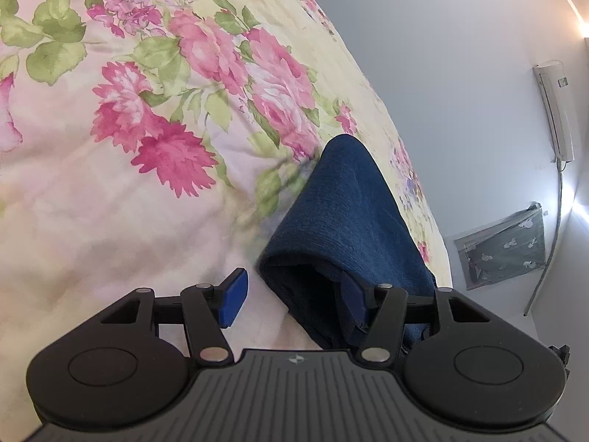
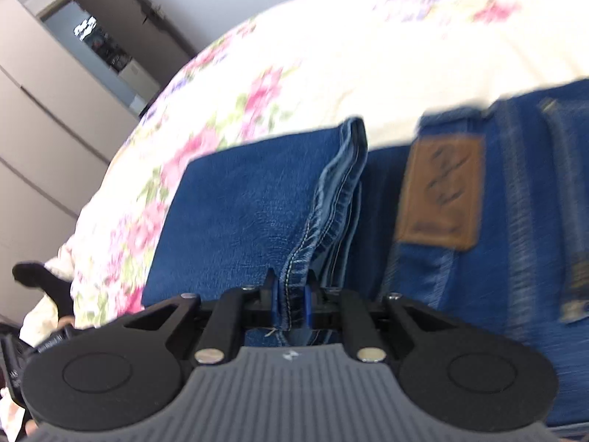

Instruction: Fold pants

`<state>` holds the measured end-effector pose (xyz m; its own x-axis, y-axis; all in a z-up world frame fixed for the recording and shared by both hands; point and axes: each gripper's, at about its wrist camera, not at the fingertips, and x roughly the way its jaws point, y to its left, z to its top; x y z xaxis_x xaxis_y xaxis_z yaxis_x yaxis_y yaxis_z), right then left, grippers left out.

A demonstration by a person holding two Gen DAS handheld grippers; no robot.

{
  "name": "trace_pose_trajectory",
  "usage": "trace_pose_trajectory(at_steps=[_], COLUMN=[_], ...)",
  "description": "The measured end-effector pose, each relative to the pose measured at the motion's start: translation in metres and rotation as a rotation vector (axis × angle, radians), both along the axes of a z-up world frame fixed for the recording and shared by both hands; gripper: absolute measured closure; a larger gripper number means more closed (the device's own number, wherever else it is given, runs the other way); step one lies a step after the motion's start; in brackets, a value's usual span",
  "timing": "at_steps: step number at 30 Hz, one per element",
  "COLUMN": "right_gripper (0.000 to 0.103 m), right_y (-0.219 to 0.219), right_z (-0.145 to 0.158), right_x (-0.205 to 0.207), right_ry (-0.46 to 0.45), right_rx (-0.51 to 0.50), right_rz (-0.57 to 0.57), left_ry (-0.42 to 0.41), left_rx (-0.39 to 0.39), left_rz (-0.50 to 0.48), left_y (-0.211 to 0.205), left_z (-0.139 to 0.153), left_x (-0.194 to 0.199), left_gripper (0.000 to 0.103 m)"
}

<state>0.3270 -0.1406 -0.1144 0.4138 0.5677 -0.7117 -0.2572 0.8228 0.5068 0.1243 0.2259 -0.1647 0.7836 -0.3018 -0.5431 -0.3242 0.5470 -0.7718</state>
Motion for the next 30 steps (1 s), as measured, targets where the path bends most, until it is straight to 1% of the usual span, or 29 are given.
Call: trace_pose_trajectory(at_steps=[2,3,7,10,11,13,14,15,16,17,19,20,21,22,24,26,27,28,30], right_gripper=[0.095,0.095,0.095,0.094,0.092,0.088,0.084,0.083,0.082,0.077,0.076,0.076,0.075,0.075,0.075,0.076,0.076,0.076,0.076], right_y=[-0.007,-0.007,0.011,0.023,0.024,0.025,0.025,0.026,0.023,0.019,0.013,0.012,0.013,0.014,0.027,0.045,0.055,0.061,0.074], right_z=[-0.001,-0.006,-0.028,-0.047,-0.052,-0.049,-0.043,-0.037,-0.027,-0.017,0.002,0.009,0.014,0.017,0.017,0.008,0.0,-0.009,-0.036], right_x=[0.001,0.001,-0.004,-0.004,-0.004,-0.003,-0.002,-0.002,-0.005,-0.009,-0.021,-0.022,-0.021,-0.017,-0.004,0.009,0.014,0.016,0.023], right_ry=[0.003,0.013,0.021,0.023,0.026,0.033,0.038,0.032,0.006,-0.037,-0.153,-0.205,-0.243,-0.266,-0.276,-0.273,-0.264,-0.249,-0.219], right_rx=[-0.054,-0.072,-0.153,-0.188,-0.186,-0.187,-0.195,-0.201,-0.214,-0.24,-0.298,-0.311,-0.308,-0.296,-0.281,-0.267,-0.269,-0.281,-0.336], right_rz=[-0.003,0.004,0.05,0.058,0.055,0.075,0.085,0.088,0.083,0.067,0.044,0.034,0.025,0.016,0.011,0.039,0.054,0.07,0.105], left_ry=[-0.007,-0.007,-0.013,-0.013,-0.009,0.012,0.019,0.022,0.022,0.017,0.009,-0.008,-0.02,-0.032,-0.047,-0.039,-0.022,0.003,0.087], left_rx=[0.004,0.014,0.094,0.095,0.092,0.094,0.098,0.099,0.095,0.088,0.069,0.077,0.097,0.136,0.254,0.376,0.408,0.424,0.449], left_rz=[-0.004,-0.007,-0.039,-0.048,-0.053,-0.06,-0.061,-0.061,-0.06,-0.06,-0.049,-0.022,0.0,0.01,-0.003,-0.016,-0.032,-0.057,-0.099], left_y=[-0.003,-0.005,-0.016,-0.018,-0.018,-0.018,-0.018,-0.018,-0.019,-0.02,-0.022,-0.023,-0.025,-0.028,-0.037,-0.047,-0.051,-0.053,-0.055], left_z=[0.002,0.003,0.01,0.009,0.007,0.004,0.002,0.001,0.001,0.001,0.006,0.012,0.018,0.026,0.04,0.046,0.045,0.038,0.019], left_x=[0.001,0.002,0.004,0.011,0.016,0.025,0.029,0.031,0.033,0.033,0.03,0.025,0.023,0.021,0.025,0.032,0.038,0.046,0.06], left_gripper=[0.037,0.036,0.032,0.03,0.03,0.03,0.03,0.03,0.03,0.03,0.03,0.03,0.03,0.029,0.028,0.026,0.026,0.025,0.025])
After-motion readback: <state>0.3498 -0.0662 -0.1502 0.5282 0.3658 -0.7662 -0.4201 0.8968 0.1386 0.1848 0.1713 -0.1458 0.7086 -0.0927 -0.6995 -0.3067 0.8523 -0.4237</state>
